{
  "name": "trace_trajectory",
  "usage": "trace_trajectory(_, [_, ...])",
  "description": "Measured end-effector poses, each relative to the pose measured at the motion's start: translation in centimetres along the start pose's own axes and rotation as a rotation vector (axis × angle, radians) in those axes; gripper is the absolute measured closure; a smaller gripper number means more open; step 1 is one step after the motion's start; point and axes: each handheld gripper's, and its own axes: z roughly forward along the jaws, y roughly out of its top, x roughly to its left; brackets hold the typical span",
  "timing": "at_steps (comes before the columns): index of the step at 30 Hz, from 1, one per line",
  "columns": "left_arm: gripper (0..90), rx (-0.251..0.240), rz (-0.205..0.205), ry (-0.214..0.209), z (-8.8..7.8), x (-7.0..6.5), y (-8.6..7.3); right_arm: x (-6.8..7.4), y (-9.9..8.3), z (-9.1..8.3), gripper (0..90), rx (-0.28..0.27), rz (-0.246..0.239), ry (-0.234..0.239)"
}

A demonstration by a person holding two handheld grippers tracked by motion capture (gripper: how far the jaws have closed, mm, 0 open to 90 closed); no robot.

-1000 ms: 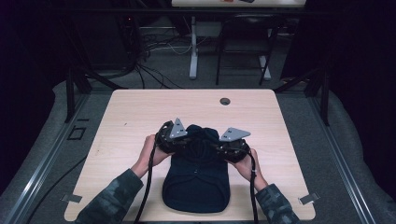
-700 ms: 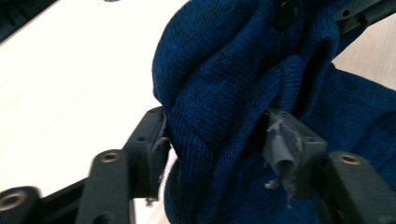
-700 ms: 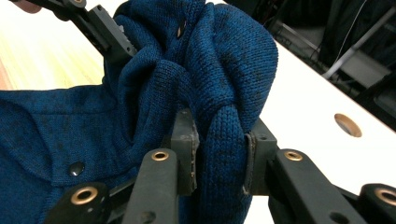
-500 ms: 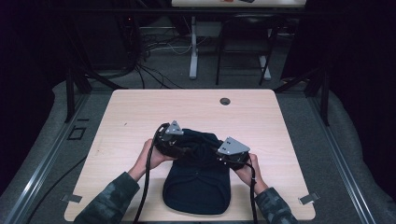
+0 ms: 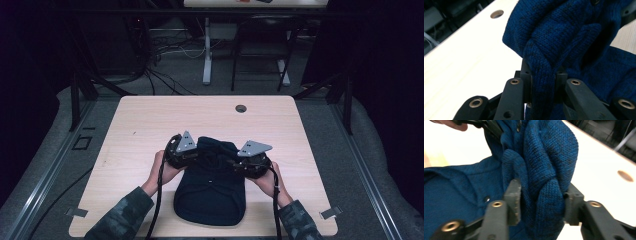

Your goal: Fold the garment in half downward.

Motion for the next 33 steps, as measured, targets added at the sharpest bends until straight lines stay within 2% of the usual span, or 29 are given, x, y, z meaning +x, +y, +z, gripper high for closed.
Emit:
trace_trajectory(3, [76.7,0.0,0.038,0.005,0.0,-0.5,0.2,-0.1,-0.4,0.5,39.5,0.065,0.063,0.051])
trace_trajectory(4, [76.7,-0.003,0.052,0.014,0.0,-0.6,0.2,0.0,-0.4,0.8,38.8,0.096,0.07,0.054])
trace_trajectory(6, [76.5,-0.006,0.075,0.024,-0.2,-0.8,0.3,0.2,-0.6,1.0,41.5,0.118,0.082,0.048])
trace_trajectory(8, [76.4,-0.019,0.09,0.033,-0.3,-0.9,0.2,0.3,-0.8,1.1,51.7,0.119,0.089,0.043])
trace_trajectory(11, [75.9,-0.02,0.097,0.025,-0.4,-0.9,-0.2,0.4,-0.8,1.0,60.4,0.118,0.09,0.028])
trace_trajectory(13, [73.7,-0.012,0.088,0.022,-0.4,-0.8,-0.4,0.8,-0.6,1.0,64.1,0.123,0.051,-0.041])
trace_trajectory(15, [68.8,0.012,0.066,0.004,-0.3,-0.6,-0.6,1.0,-0.4,1.0,65.5,0.118,0.037,-0.053])
trace_trajectory(20, [46.2,0.053,-0.021,-0.01,-0.7,-0.3,-1.4,1.9,-0.1,1.1,64.7,0.12,-0.042,-0.091])
trace_trajectory(22, [42.5,0.055,-0.048,-0.012,-0.9,-0.5,-2.0,2.3,0.1,1.1,64.0,0.133,-0.059,-0.097])
trace_trajectory(24, [40.3,0.064,-0.057,-0.001,-1.0,-0.7,-2.6,2.5,0.1,1.1,63.4,0.131,-0.059,-0.089])
trace_trajectory(27, [44.7,0.036,-0.089,-0.01,-1.3,-0.7,-3.8,2.7,0.3,1.0,62.6,0.136,-0.057,-0.081])
trace_trajectory(31, [63.1,0.025,-0.109,-0.038,-1.2,-0.6,-4.6,3.1,0.4,0.9,62.1,0.15,-0.044,-0.076])
trace_trajectory(33, [69.8,0.027,-0.105,-0.043,-1.2,-0.7,-4.8,3.4,0.5,0.9,62.3,0.145,-0.045,-0.078])
